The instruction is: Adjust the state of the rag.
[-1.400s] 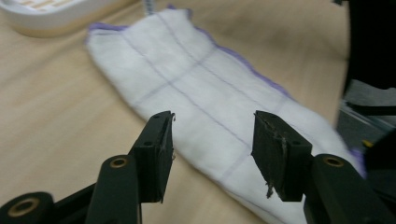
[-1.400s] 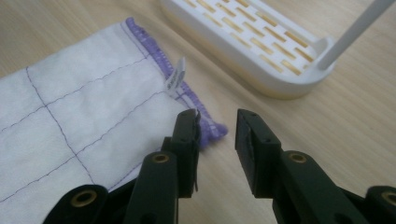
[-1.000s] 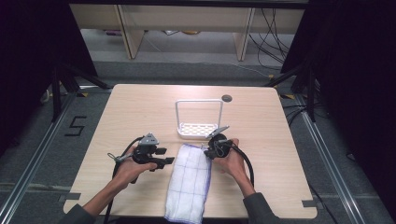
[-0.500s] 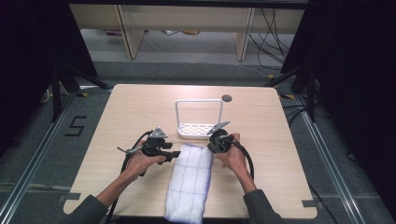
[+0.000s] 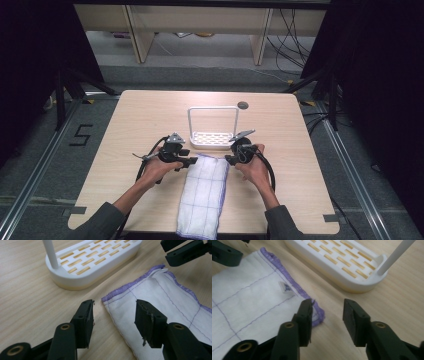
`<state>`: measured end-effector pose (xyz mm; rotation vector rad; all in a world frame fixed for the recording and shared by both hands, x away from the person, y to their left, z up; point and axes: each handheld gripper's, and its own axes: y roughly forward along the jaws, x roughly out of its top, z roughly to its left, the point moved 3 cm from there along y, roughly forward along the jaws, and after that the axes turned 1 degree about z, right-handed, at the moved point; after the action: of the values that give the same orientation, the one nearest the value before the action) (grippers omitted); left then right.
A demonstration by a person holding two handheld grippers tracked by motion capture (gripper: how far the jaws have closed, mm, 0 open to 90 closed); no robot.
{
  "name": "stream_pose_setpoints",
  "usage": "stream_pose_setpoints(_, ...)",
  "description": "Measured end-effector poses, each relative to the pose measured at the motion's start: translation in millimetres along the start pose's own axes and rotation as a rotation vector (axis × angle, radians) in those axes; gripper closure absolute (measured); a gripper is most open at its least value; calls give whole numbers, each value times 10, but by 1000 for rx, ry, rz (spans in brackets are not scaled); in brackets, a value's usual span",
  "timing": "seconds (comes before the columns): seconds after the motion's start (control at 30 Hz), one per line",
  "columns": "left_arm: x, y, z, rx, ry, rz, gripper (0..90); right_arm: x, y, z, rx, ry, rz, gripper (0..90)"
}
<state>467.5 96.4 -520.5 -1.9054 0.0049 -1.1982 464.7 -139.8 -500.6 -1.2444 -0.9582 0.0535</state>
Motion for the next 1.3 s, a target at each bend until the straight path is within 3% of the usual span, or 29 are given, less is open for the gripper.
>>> stream_pose_setpoints(0.07,3,27,4,-3,12,21,485,-9,-2,3,14,24,-7,543)
stream_pose_setpoints(0.17,22,71,-18,-5,-11,1,492,-28,32,6,32,31,-2,499)
stream_pose_setpoints(0.23,33,81,-14,-14,12,18,503,-38,58,22,40,46,22,482)
stream_pose_setpoints(0.27,42,98,-31,-11,-2,2,511,-45,80,34,38,54,33,477)
stream_pose_setpoints(0.3,44,95,-21,-12,19,15,525,-47,101,34,46,47,35,471)
stream_pose_setpoints(0.5,55,143,-35,-21,49,28,615,-33,172,92,43,37,56,461)
stream_pose_setpoints(0.53,54,152,-39,-21,49,28,626,-34,186,119,57,62,58,460)
stream_pose_setpoints(0.6,52,167,-46,-21,61,31,664,-35,210,100,40,33,55,459)
stream_pose_setpoints(0.67,53,180,-52,-19,69,30,693,-39,208,128,52,74,68,458)
stream_pose_setpoints(0.7,56,182,-53,-21,75,28,720,-36,211,130,51,64,63,464)
stream_pose_setpoints(0.77,58,186,-61,-19,87,26,777,-35,215,125,46,35,54,505)
stream_pose_setpoints(0.8,58,188,-65,-22,92,26,798,-39,203,147,57,59,68,530)
stream_pose_setpoints(0.87,50,188,-74,-23,96,32,828,-37,211,149,62,31,49,569)
stream_pose_setpoints(0.93,51,178,-75,-24,104,28,842,-39,204,174,81,38,54,629)
stream_pose_setpoints(1.0,55,156,-70,-26,113,23,850,-35,215,174,72,6,43,723)
stream_pose_setpoints(1.03,57,154,-85,-25,92,4,852,-33,217,199,82,17,52,762)
stream_pose_setpoints(1.1,60,127,-89,-27,95,2,854,-29,212,215,67,14,42,810)
stream_pose_setpoints(1.13,63,113,-91,-28,94,-2,854,-29,193,227,90,6,44,821)
stream_pose_setpoints(1.17,69,105,-89,-28,98,-5,855,-28,197,228,62,9,50,830)
stream_pose_setpoints(1.27,72,81,-88,-34,92,-8,856,-19,182,239,101,-26,33,837)
stream_pose_setpoints(1.3,73,77,-92,-37,89,-14,856,-10,178,227,83,-46,17,839)
